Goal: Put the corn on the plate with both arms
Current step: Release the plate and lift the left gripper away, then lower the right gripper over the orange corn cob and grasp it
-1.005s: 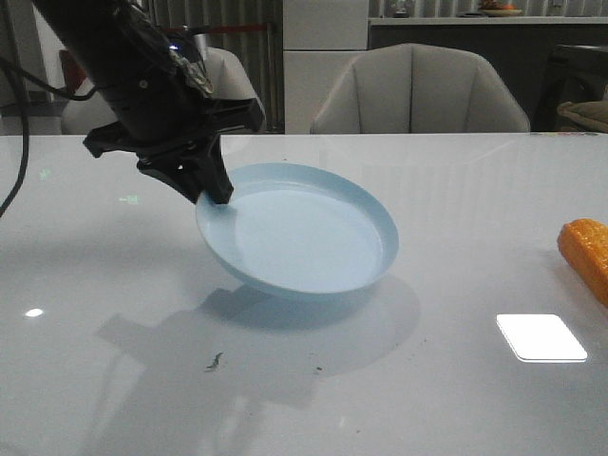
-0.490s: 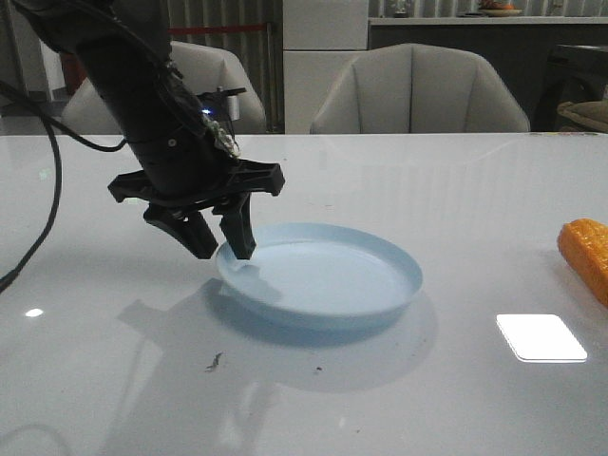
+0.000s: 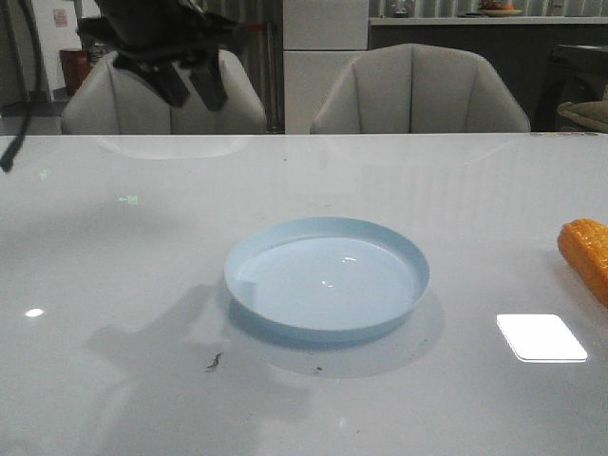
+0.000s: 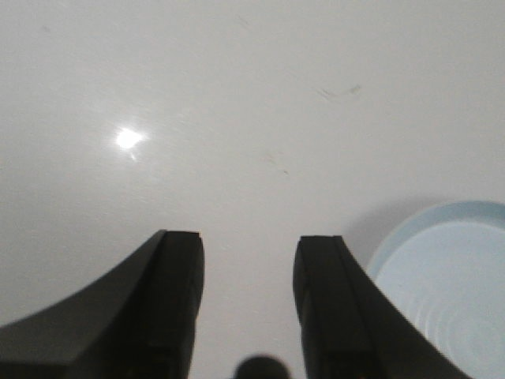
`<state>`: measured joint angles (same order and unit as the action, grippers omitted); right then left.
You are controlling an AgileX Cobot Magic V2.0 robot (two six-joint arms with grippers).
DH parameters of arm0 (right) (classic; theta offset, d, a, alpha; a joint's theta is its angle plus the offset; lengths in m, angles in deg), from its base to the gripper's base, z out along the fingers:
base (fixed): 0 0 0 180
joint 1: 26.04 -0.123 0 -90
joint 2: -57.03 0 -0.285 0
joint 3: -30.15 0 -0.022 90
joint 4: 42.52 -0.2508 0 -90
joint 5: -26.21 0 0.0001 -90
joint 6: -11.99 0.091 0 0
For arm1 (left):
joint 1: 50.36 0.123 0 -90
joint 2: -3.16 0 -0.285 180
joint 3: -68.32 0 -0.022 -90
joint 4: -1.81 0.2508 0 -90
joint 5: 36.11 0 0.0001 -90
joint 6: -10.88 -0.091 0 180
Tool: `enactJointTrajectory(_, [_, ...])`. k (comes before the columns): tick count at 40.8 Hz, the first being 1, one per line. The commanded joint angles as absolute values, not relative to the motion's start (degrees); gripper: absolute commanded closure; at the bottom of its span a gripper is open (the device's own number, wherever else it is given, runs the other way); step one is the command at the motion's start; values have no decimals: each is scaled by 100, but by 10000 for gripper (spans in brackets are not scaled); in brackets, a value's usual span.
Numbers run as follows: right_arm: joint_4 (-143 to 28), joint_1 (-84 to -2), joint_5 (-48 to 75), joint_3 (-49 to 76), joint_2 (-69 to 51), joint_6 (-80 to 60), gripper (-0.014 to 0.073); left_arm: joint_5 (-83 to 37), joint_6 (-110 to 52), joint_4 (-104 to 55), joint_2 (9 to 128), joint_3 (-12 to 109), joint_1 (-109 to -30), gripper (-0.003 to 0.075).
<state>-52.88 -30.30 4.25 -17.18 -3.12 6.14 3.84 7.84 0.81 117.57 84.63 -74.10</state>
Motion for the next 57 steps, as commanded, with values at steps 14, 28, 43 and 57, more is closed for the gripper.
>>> enactJointTrajectory(14, [-5324,-1949,1016,-987,-1521,892,107,-686,931,289,9190,7919,-5900,364])
enactJointTrajectory(28, [-5312,-1967,79,711,-3397,803,106,-2616,931,631,7312,4775,-5759,364])
enactJointTrajectory(43, [-5312,-1967,103,1164,-4404,803,104,-3106,931,557,5788,2957,-5759,365])
enactJointTrajectory(57, [-5407,-1967,131,1164,-4940,803,104,-3053,931,557,5519,2847,-5759,365])
